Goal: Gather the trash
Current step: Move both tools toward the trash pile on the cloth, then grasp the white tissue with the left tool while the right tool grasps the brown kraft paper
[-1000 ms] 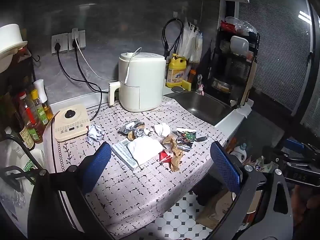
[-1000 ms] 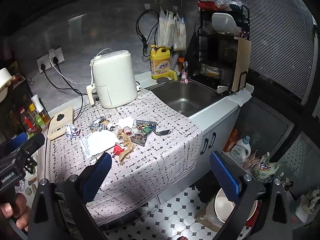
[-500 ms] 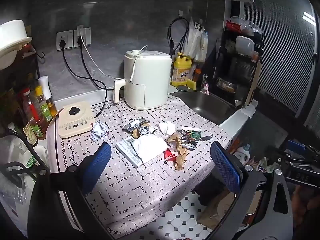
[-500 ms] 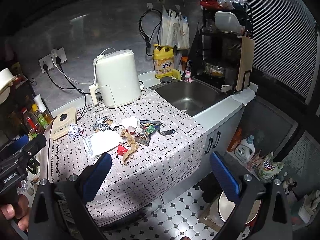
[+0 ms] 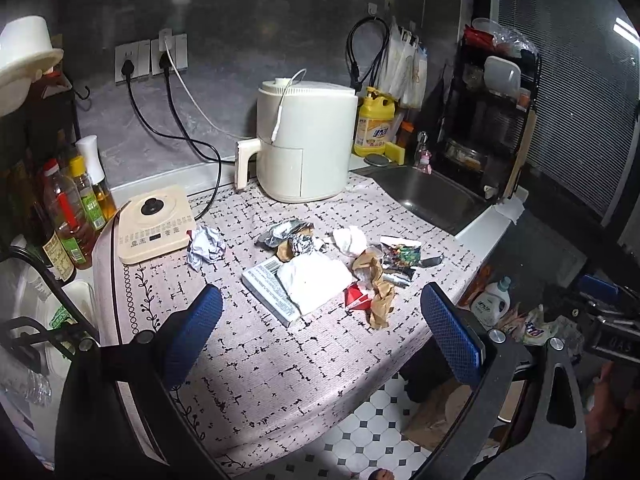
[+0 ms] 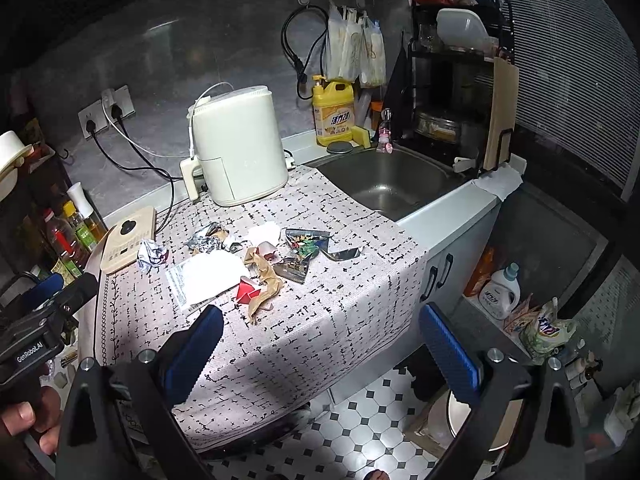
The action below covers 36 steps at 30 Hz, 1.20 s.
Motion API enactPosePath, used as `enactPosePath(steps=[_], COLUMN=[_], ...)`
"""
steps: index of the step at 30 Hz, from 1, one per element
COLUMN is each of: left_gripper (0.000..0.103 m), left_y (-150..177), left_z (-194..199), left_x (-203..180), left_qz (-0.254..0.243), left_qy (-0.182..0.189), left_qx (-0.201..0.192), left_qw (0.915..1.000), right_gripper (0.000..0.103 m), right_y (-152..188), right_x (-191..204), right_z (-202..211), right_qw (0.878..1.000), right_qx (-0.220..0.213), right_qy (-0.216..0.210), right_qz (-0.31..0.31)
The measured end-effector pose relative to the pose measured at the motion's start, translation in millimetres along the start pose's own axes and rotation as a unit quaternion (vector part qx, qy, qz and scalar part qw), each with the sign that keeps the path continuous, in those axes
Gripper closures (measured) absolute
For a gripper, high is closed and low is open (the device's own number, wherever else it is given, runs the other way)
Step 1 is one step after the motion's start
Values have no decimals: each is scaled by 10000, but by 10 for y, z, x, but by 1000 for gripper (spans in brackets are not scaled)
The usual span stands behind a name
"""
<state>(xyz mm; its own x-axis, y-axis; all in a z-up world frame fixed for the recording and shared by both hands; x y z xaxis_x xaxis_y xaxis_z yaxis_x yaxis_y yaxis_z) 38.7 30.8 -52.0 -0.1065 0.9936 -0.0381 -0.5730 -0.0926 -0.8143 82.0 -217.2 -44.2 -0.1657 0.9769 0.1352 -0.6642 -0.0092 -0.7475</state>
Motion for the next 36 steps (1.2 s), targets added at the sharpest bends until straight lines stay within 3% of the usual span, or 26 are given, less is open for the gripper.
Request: enactPosePath(steps=[9, 18, 25, 29, 36], left_gripper=[5, 23, 31, 35, 47], left_y=[142, 181, 180, 199, 273], left_z=[-411, -880, -1409, -1684, -2033], left_x=[240, 320, 294, 279, 227], left_qz=[136, 238, 186, 217, 213], left_qy=[247, 497, 612, 602, 585], left_qx=[215, 444, 797, 1010, 1329], left_qw=[9994, 9975, 9948, 9928, 9892], right_gripper=[7, 8, 19, 32, 35], right_y=[75, 143, 216, 272, 260], right_x=[-19, -5, 18, 36, -6], right_z=[-349, -646, -902, -1060, -1281], right_qw=[9995, 9985, 9950, 9914, 9875], right_qx=[180, 367, 795, 1091, 1349], right_qy=[-226, -293, -601, -718, -764], right_qz=[137, 269, 82, -30, -277])
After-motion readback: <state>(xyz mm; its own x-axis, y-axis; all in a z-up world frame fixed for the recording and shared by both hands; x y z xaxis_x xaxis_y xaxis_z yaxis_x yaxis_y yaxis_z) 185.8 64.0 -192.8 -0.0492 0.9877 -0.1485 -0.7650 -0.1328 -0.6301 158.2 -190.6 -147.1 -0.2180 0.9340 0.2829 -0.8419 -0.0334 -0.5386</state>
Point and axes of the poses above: each gripper's, at about its wrist camera, not at the fingertips, and z roughly against the way its jaws point, x to its left, y to its underside, the point moved 3 cm from there along -z, roughly the way its jaws point, and after that the axes turned 2 degrees about -z, right-handed, at the moved point
